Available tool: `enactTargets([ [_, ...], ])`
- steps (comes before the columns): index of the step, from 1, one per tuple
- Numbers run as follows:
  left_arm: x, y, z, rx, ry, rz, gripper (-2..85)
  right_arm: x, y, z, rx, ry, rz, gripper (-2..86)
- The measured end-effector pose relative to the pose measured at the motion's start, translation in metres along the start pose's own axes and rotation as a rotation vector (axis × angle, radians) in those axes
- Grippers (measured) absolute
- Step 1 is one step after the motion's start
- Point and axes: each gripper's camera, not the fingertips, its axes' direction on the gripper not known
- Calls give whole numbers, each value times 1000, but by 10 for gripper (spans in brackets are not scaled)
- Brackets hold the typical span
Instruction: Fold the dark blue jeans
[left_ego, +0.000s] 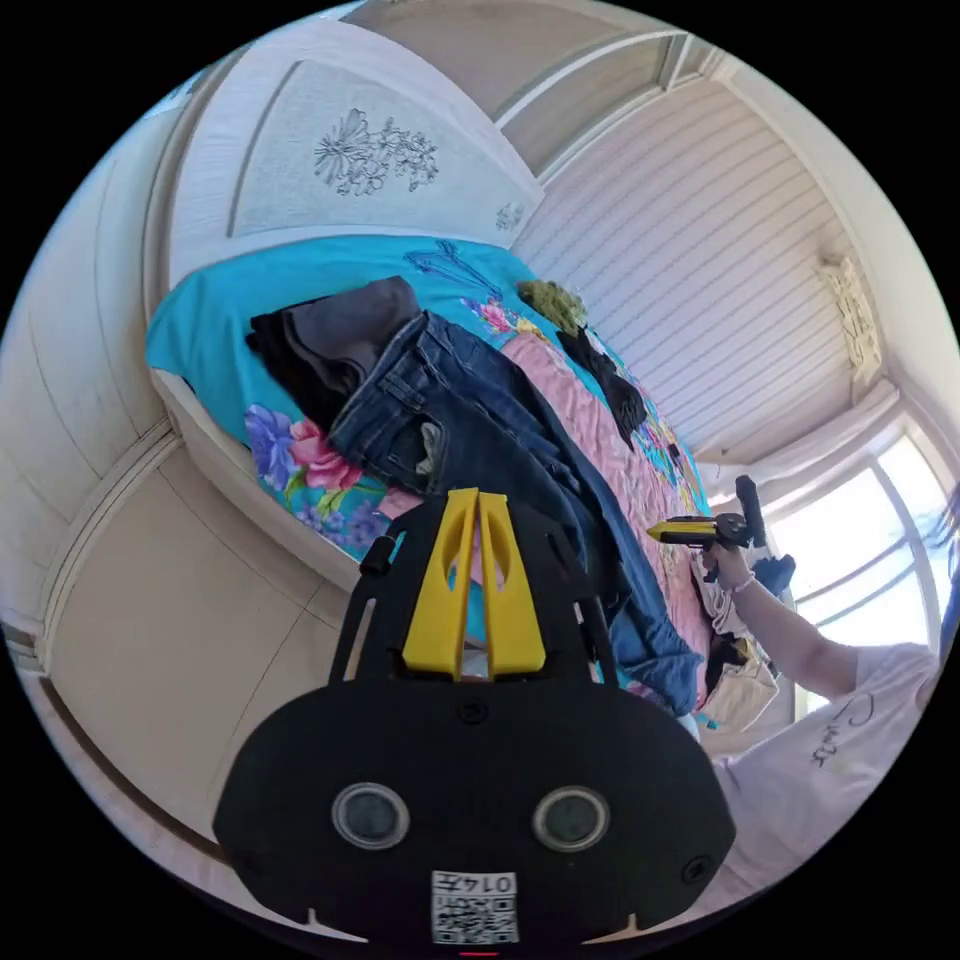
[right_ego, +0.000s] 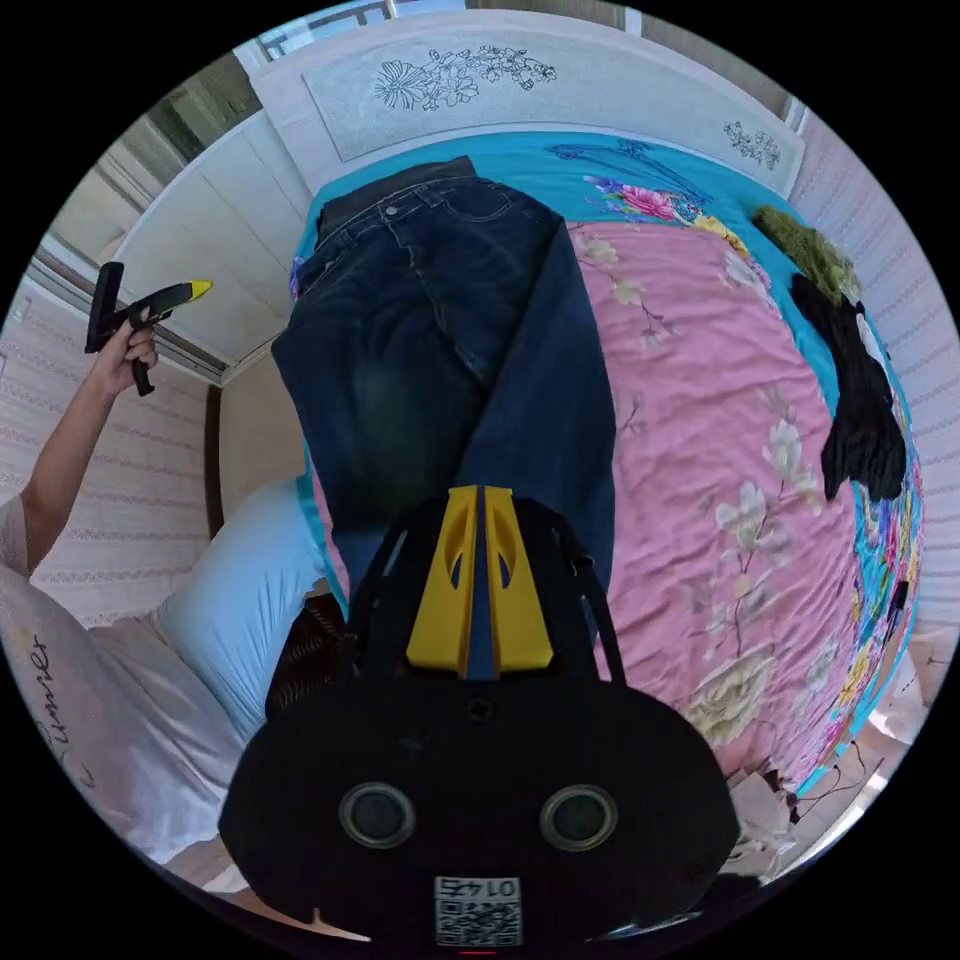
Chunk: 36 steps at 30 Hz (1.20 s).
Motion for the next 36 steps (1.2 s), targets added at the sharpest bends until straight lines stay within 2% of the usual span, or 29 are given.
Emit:
enactTargets([
  [5, 94, 27, 74, -132, 58, 279, 39, -10, 192, 29, -33, 88, 281, 44],
  [7, 150, 38, 129, -252, 105, 411, 67, -22, 257, 35, -51, 111, 393, 61],
  [12, 234, 54, 229, -391, 218, 481, 86, -52, 378, 38, 3, 181, 625, 124],
  [15, 259, 58, 276, -417, 135, 439, 87, -51, 407, 43, 71, 176, 704, 133],
  [18, 267, 62, 299, -363, 33, 410, 82, -40, 424, 53, 128, 180, 759, 139],
  [23, 263, 70, 316, -358, 12, 312, 83, -4, 454, 63, 257, 95, 890, 140],
  [25, 269, 81, 327, -383, -44, 360, 85, 10, 468, 72, 290, 74, 936, 138],
  [29, 280, 101, 351, -424, -104, 453, 102, 23, 491, 125, 279, -212, 926, 122],
  [33, 300, 127, 373, -391, -222, 559, 116, -13, 520, 125, 366, -216, 896, 88],
  [36, 302, 137, 384, -371, -242, 538, 115, -37, 542, 126, 380, -255, 877, 59],
])
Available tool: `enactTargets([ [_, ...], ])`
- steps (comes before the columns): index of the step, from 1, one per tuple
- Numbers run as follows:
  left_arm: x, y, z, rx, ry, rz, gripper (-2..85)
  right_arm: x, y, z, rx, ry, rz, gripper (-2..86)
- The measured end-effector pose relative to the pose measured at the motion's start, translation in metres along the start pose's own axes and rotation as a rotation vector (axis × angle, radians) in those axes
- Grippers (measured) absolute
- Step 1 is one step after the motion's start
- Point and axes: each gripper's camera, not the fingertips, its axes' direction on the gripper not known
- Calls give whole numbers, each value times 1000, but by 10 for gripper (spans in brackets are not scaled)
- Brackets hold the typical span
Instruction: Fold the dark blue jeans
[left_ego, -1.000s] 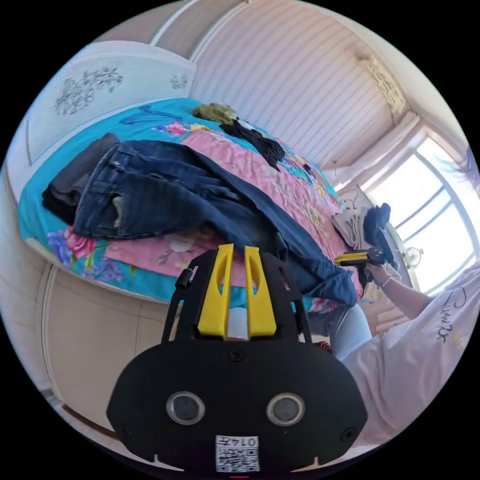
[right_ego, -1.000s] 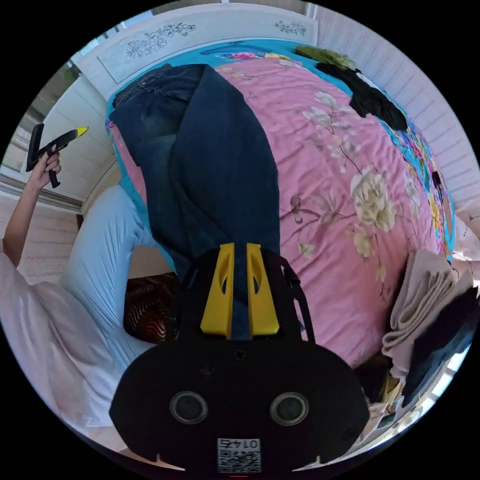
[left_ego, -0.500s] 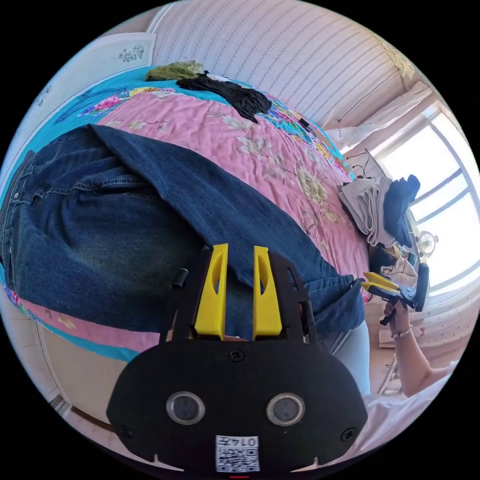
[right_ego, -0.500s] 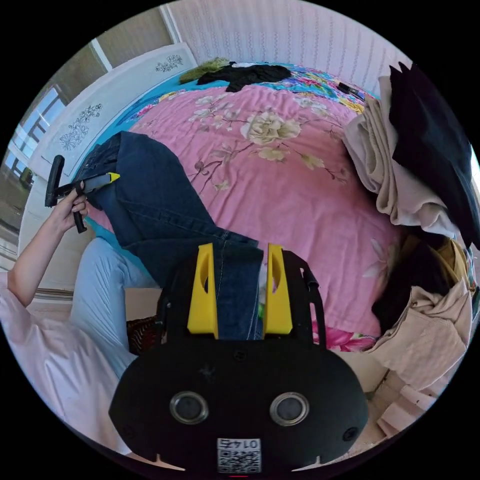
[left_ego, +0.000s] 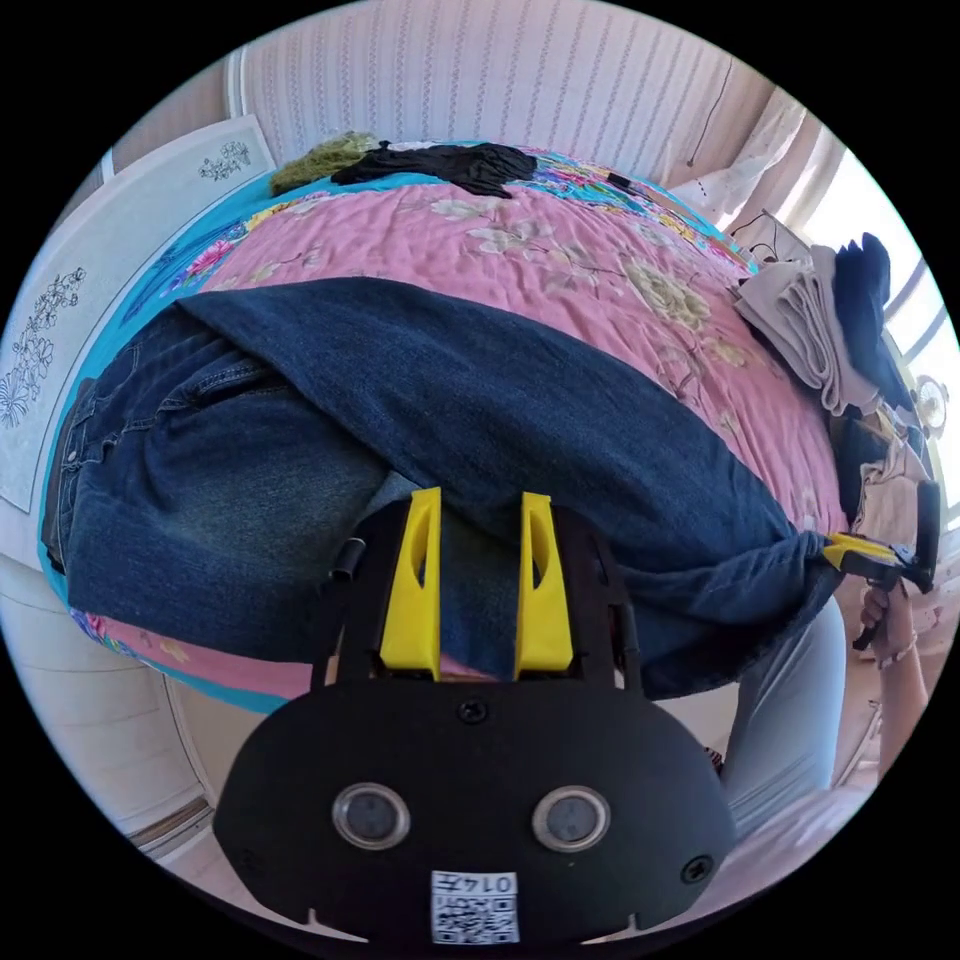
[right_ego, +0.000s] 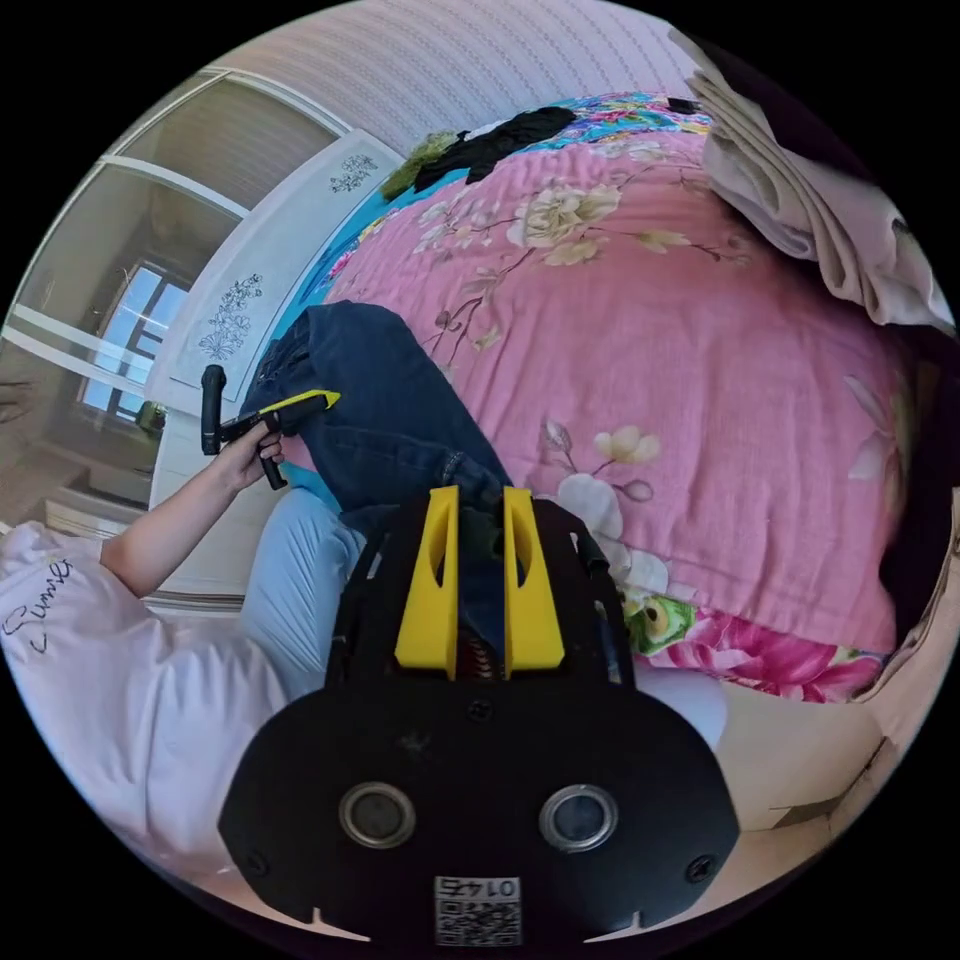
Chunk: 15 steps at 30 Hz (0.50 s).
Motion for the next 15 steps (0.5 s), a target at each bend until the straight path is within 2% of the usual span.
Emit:
enactTargets([
  [2, -1, 0, 2, -6, 23, -35, 111, -1, 17, -3, -33, -17, -7, 41],
  [5, -8, 0, -3, -45, 171, -66, 90, -8, 44, -12, -32, 6, -25, 27],
  [6, -9, 3, -10, -8, 220, -56, 87, -10, 53, -18, -13, 1, -22, 24],
  [8, -10, 10, -20, 52, 202, -61, 90, -9, 63, -28, 26, -18, -6, 21],
  [11, -20, 18, -10, 46, 254, -148, 101, -11, 73, -41, 73, -4, -15, 17],
  [15, -30, 28, 14, 50, 469, -322, 89, -22, 83, -43, 53, 17, -73, 16],
])
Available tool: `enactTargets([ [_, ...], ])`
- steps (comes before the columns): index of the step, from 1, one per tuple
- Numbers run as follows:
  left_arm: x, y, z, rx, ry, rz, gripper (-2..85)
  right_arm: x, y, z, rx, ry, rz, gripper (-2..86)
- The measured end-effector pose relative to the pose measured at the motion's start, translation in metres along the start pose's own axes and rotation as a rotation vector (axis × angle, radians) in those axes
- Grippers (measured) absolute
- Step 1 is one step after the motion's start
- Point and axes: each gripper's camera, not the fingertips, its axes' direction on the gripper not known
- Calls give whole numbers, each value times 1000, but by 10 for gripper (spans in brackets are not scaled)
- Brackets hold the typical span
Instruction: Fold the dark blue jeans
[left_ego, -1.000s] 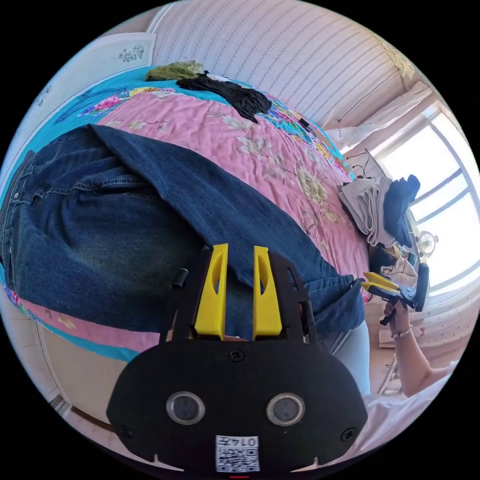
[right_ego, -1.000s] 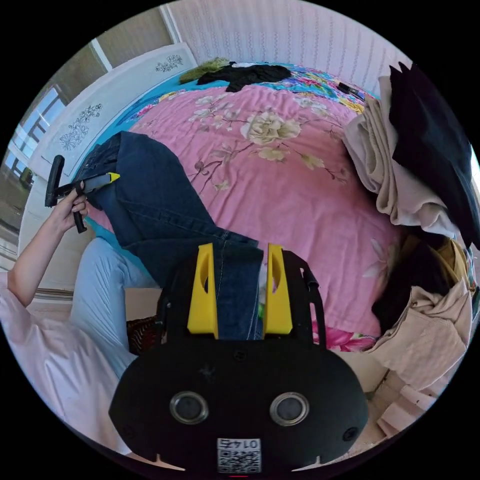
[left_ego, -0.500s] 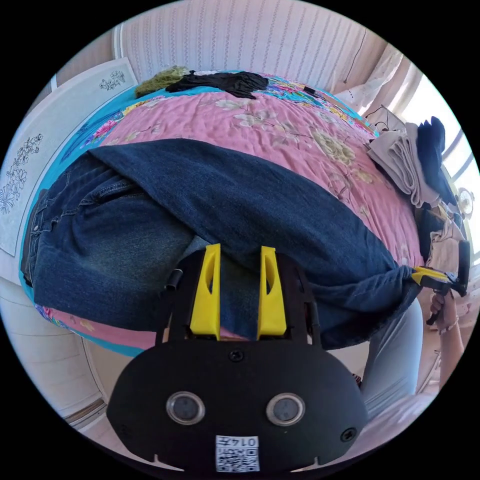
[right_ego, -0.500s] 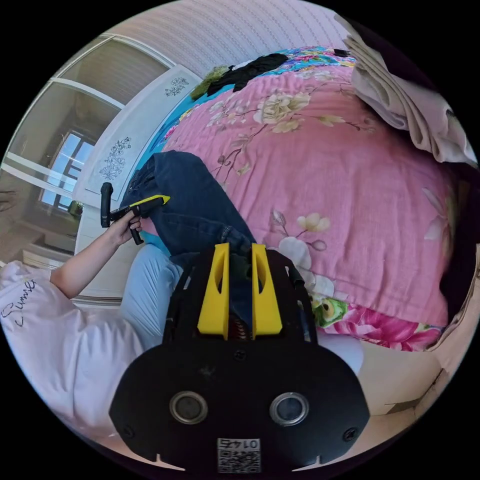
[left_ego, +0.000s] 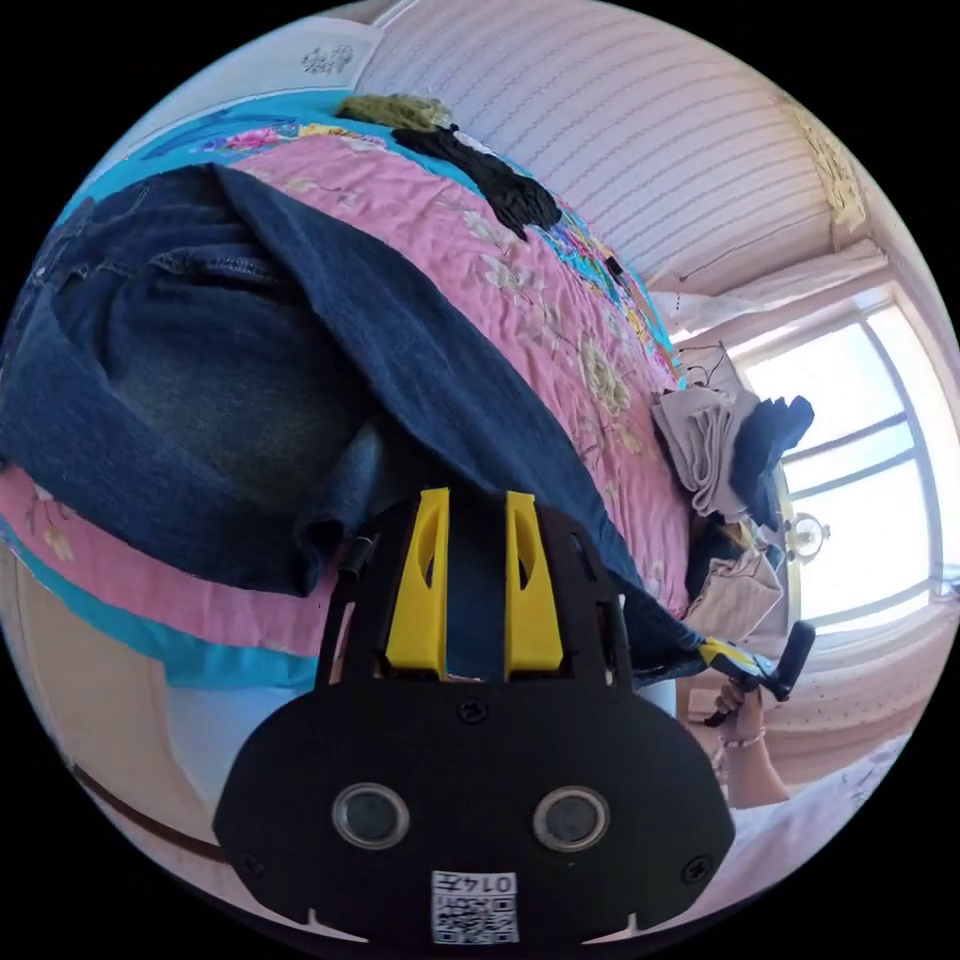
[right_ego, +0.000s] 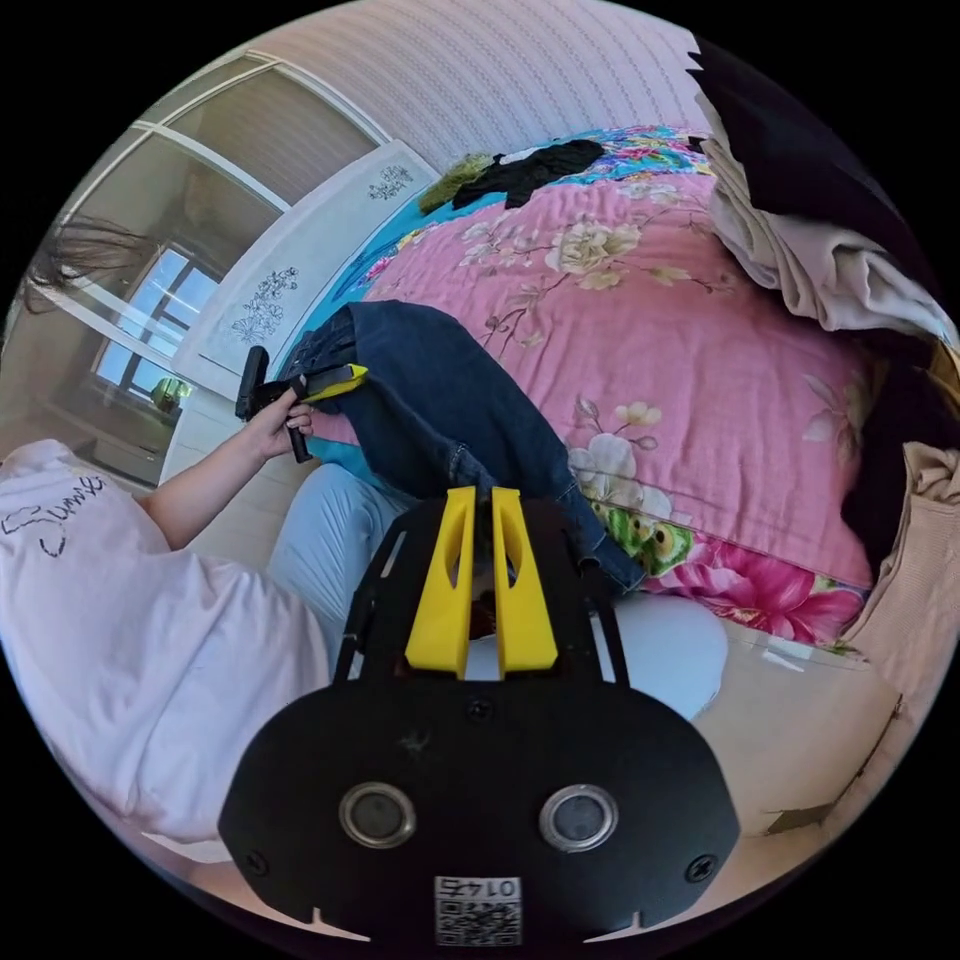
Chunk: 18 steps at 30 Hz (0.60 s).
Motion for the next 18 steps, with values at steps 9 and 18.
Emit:
enactTargets([
  [9, 12, 2, 7, 45, 82, 5, 89, -5, 25, 5, -22, 9, 13, 15],
  [18, 15, -5, 54, -100, 60, -20, -1, -13, 30, 14, -61, 15, -24, 15],
])
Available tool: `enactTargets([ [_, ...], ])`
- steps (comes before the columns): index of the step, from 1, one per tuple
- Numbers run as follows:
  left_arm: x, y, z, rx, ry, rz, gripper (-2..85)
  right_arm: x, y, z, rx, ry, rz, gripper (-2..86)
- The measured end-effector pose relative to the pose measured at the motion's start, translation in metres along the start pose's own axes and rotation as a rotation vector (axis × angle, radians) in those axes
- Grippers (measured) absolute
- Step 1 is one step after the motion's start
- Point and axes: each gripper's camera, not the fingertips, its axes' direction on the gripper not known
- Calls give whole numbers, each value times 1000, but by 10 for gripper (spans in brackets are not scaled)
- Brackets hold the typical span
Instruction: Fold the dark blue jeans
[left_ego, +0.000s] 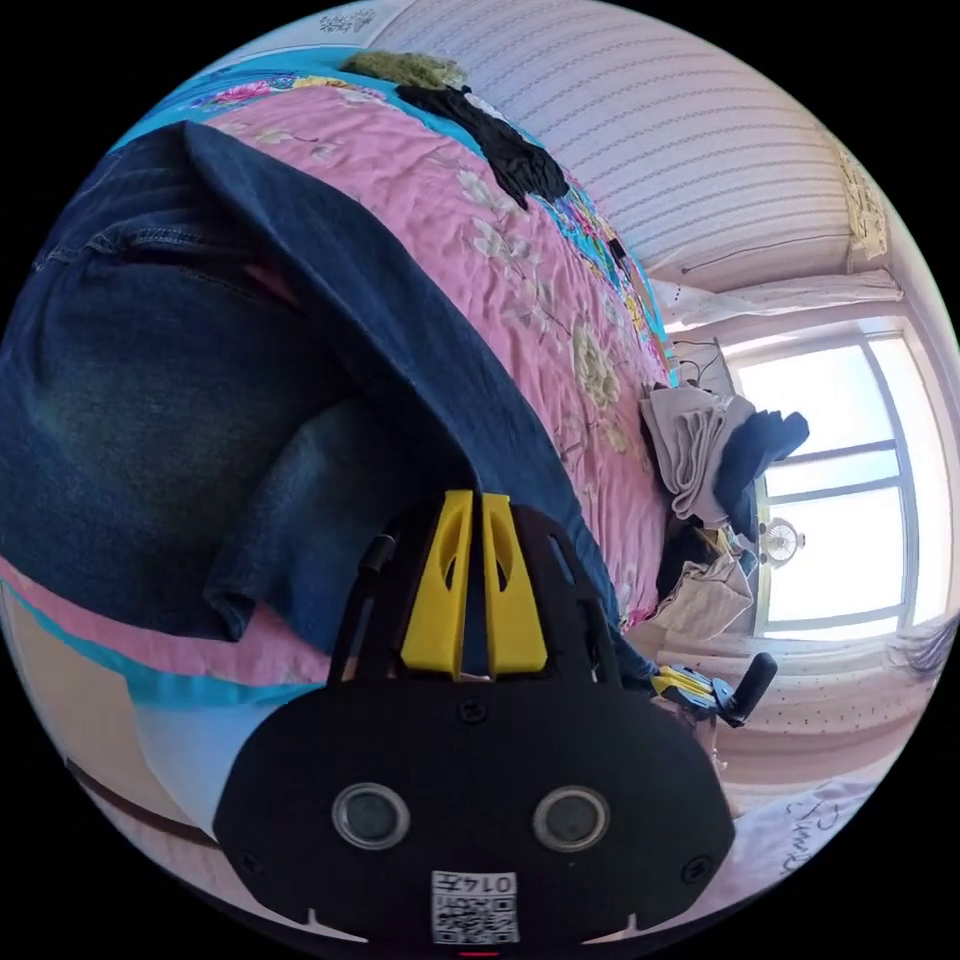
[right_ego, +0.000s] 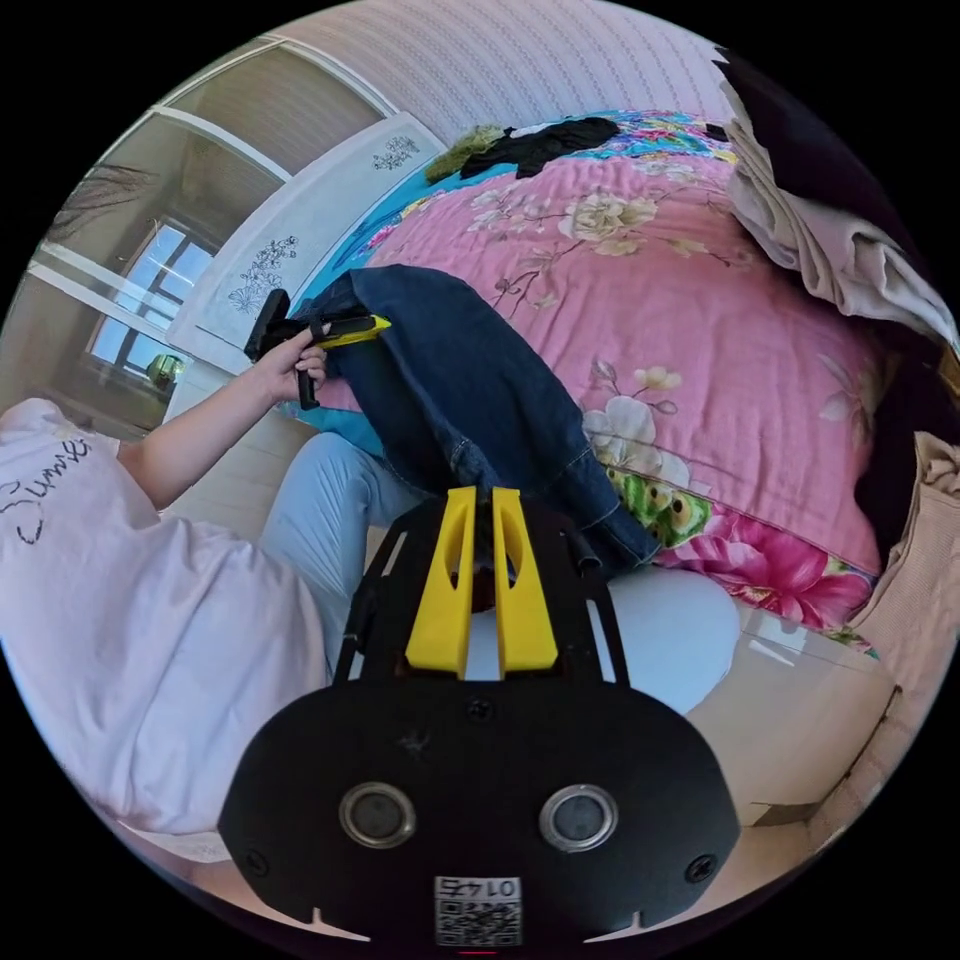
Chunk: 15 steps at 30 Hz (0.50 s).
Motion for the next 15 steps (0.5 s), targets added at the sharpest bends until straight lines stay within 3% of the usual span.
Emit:
enactTargets([
  [4, 50, -28, -4, 50, 65, 168, 4, 5, -21, -33, 75, 112, -47, 14],
  [9, 119, -95, 13, 65, 53, 306, 62, 44, -133, -114, 206, 306, -53, 13],
  [15, 135, -93, 36, 11, -80, 371, 80, 98, -218, -113, 123, 468, 92, 27],
])
